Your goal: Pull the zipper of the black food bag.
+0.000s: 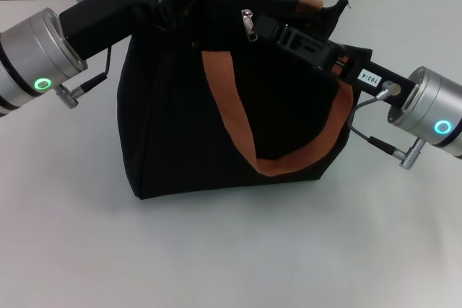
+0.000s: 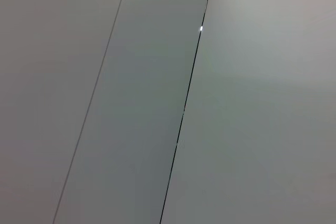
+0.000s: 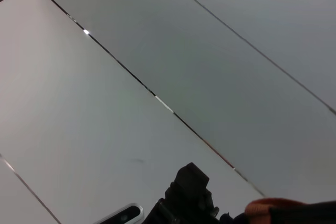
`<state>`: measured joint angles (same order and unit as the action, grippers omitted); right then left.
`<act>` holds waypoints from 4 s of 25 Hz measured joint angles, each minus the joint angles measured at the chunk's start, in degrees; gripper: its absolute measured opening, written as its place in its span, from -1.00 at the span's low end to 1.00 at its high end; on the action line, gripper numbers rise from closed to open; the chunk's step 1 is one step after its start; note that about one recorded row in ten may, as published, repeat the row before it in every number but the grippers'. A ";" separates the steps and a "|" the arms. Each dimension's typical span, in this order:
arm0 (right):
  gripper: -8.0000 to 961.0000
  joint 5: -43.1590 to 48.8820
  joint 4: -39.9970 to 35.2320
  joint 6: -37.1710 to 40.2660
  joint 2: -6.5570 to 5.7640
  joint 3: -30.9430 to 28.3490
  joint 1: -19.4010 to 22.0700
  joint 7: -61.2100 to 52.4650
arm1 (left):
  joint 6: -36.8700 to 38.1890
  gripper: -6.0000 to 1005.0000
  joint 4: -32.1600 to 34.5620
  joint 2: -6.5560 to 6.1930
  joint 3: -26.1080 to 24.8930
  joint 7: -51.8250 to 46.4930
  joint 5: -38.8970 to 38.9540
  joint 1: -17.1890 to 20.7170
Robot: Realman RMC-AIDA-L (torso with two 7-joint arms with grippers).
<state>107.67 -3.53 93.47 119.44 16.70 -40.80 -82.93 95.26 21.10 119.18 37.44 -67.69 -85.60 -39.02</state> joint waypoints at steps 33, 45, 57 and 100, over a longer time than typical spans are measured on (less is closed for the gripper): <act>-0.51 -0.30 0.04 -2.63 0.12 4.50 -2.83 -5.76 | 0.11 -0.94 -0.20 0.00 0.00 0.11 0.00 0.00; -0.51 -0.42 0.34 -4.82 0.28 4.05 -3.97 -5.65 | 0.12 -0.94 -0.42 0.00 0.09 0.10 0.00 0.00; -0.51 -0.60 0.55 -4.23 0.36 3.28 -3.85 -5.13 | -0.01 -0.94 -0.87 0.00 0.08 0.78 0.00 0.00; -0.99 -2.13 -0.18 -5.61 0.09 1.25 0.52 -5.12 | 0.88 -0.94 -1.24 0.01 0.13 0.89 0.84 0.09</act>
<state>105.54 -3.71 87.86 119.53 17.94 -40.29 -88.04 96.14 19.86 119.18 37.57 -66.80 -84.76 -38.94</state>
